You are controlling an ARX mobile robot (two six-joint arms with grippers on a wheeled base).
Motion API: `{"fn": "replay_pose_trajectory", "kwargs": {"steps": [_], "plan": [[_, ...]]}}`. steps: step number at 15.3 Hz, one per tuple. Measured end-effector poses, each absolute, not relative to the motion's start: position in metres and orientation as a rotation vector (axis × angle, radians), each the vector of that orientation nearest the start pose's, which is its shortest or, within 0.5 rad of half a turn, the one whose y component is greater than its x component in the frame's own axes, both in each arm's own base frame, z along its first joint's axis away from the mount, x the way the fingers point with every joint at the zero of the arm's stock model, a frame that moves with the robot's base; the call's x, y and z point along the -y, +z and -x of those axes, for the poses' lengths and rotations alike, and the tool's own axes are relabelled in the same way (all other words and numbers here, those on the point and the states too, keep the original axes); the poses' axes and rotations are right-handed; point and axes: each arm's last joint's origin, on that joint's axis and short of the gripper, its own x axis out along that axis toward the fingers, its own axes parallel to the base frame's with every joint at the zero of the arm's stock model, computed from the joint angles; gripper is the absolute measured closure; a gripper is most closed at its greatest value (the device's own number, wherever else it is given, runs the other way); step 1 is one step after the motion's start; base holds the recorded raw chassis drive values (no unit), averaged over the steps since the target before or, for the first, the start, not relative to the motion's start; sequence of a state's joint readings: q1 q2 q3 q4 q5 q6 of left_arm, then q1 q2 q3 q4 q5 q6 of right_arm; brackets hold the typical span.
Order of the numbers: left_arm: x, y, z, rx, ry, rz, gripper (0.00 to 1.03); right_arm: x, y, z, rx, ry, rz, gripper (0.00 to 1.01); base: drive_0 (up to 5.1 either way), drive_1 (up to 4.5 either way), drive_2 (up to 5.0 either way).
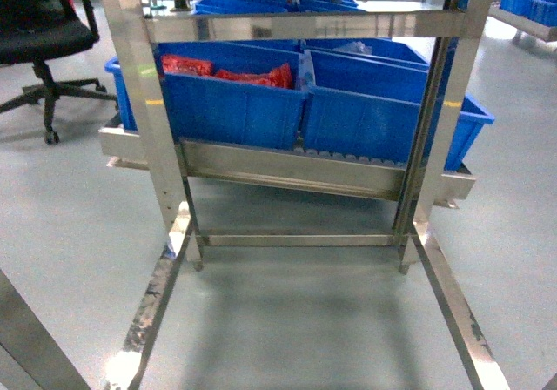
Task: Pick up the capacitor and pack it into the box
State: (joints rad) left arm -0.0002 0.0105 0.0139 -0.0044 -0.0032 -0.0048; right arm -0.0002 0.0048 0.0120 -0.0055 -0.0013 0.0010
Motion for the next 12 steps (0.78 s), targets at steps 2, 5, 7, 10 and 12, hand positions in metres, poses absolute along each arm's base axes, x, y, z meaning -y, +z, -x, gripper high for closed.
{"fn": "replay_pose_trajectory", "kwargs": {"steps": [2, 5, 7, 10, 12], "plan": [[0.0000, 0.1670, -0.0975, -0.001, 0.000, 0.002, 0.05, 0.0000, 0.1666, -0.0973, 0.001, 0.000, -0.003, 0.03, 0.0, 0.00, 0.0], [0.0000, 0.1671, -0.0975, -0.001, 0.002, 0.000, 0.05, 0.0000, 0.1667, -0.0973, 0.002, 0.000, -0.003, 0.03, 0.0, 0.00, 0.0], [0.0000, 0.1671, -0.0975, 0.000, 0.002, 0.000, 0.05, 0.0000, 0.1668, -0.0973, 0.003, 0.001, -0.002, 0.03, 0.0, 0.00, 0.0], [0.0000, 0.1670, -0.0975, -0.001, 0.000, 0.000, 0.05, 0.0000, 0.1667, -0.0973, 0.002, 0.000, -0.003, 0.03, 0.0, 0.00, 0.0], [0.0000, 0.1670, -0.0975, -0.001, 0.000, 0.000, 0.05, 0.0000, 0.1668, -0.0972, 0.002, 0.000, -0.003, 0.03, 0.0, 0.00, 0.0]]}}
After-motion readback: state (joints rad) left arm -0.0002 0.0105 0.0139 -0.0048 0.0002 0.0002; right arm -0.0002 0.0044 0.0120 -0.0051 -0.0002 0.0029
